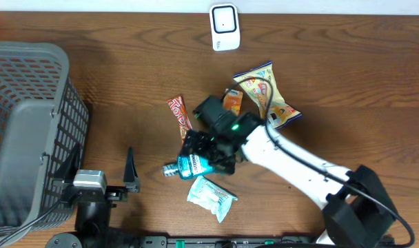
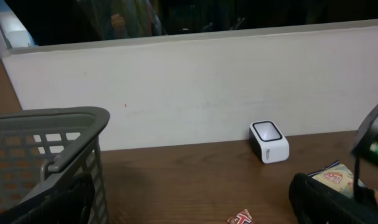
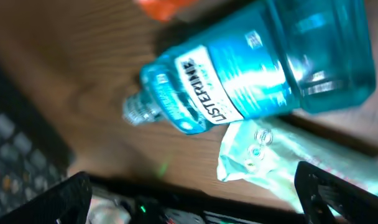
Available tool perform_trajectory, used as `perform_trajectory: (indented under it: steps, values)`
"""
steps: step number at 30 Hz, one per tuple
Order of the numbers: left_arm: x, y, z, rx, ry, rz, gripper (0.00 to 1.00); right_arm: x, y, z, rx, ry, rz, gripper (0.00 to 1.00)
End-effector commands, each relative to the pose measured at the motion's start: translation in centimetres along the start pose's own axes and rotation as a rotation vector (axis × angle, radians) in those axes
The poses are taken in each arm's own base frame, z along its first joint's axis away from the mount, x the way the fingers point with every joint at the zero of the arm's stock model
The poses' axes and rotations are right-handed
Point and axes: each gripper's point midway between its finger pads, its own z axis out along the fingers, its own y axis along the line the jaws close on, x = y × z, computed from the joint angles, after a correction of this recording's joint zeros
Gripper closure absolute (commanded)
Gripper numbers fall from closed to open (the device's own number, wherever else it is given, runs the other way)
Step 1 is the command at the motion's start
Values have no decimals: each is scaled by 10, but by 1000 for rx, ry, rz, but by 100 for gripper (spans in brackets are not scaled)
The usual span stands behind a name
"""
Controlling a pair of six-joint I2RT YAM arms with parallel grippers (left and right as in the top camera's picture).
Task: Scan the item barcode
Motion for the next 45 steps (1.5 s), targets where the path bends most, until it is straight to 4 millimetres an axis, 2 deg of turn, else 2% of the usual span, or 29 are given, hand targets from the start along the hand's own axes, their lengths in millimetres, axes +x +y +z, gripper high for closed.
perform_trajectory:
  steps: [1,6,10,19,25,28,31,32,35,39,45]
  values:
    - [-3,1,-1,-4,-11,-6,1,-9,-13,9,75,-140,305,1]
    - [-3,-4,-1,20,-12,-8,0,-14,-26,13,102,-282,519,1]
    - [-3,-7,-2,39,-13,-9,0,-16,-37,19,97,-324,664,1]
    - [-3,-8,-2,46,-14,-10,0,-16,-36,53,-21,-269,664,1]
    - [-3,-8,-2,46,-14,-10,0,-18,-50,64,-33,-286,714,2]
    - [-3,-9,-2,46,-14,-10,0,-24,-59,74,-29,-309,712,19]
    - [-3,-8,-2,46,-14,-10,0,-28,-67,92,1,-312,699,44]
    - [-3,-8,-2,46,-14,-10,0,-34,-69,104,14,-320,610,63]
    - [-3,-8,-2,46,-14,-10,0,-40,-70,110,24,-344,512,81]
    - [-3,-8,-2,46,-14,-10,0,-54,-72,105,46,-425,391,87]
    - [-3,-8,-2,46,-14,-10,0,-66,-67,90,44,-434,307,93]
